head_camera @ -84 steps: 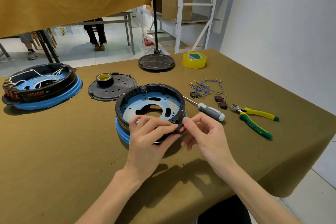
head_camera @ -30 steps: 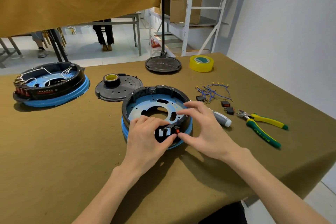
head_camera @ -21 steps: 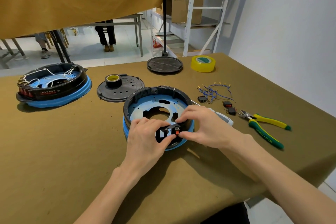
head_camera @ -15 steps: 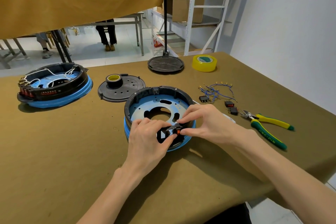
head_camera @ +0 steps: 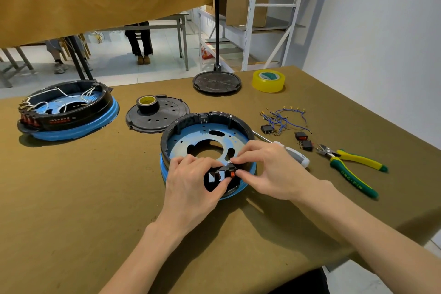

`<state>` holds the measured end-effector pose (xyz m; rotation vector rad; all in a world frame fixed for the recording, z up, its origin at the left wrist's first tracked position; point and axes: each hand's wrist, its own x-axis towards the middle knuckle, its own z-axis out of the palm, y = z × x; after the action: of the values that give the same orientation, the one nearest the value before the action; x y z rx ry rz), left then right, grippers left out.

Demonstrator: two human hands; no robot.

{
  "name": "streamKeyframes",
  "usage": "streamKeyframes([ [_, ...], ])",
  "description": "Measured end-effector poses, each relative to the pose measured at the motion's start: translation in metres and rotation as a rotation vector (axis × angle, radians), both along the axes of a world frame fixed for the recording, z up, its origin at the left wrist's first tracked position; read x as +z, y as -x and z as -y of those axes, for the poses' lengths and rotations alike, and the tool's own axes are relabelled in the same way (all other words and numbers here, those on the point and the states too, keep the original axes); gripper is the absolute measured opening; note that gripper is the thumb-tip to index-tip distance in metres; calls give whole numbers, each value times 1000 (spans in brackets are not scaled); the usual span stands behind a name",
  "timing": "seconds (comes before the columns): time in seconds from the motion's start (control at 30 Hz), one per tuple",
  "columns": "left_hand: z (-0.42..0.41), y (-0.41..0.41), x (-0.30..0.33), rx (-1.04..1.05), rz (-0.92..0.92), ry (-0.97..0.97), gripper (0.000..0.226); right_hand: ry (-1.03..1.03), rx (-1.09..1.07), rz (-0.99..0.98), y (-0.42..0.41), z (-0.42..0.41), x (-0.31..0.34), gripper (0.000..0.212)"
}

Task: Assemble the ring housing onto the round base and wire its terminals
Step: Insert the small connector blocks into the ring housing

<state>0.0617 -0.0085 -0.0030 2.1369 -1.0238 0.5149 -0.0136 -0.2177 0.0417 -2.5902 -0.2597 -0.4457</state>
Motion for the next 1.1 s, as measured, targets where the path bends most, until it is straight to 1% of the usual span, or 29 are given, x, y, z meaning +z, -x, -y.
streamKeyframes([
  [0.17,-2,0,1,-20,5,-7,36,-11,0,28,6,-2,-3,28],
  [0.33,0,3,1,25,19,14,42,-16,-27,42,4,-3,-2,25],
  [0.47,1,5,0,28,22,14,42,10,-31,57,5,-5,-5,26],
  [0.6,1,3,0,38,25,1,43,-13,-39,42,3,-4,-3,25],
  [0.97,3,2,5,51,112,-62,36,11,-30,50,4,-4,-6,26],
  [1.03,4,3,7,52,104,-62,35,-21,-12,13,3,-1,-8,27],
  [1.1,4,4,7,59,88,-57,35,-119,3,-32,3,6,-7,27],
])
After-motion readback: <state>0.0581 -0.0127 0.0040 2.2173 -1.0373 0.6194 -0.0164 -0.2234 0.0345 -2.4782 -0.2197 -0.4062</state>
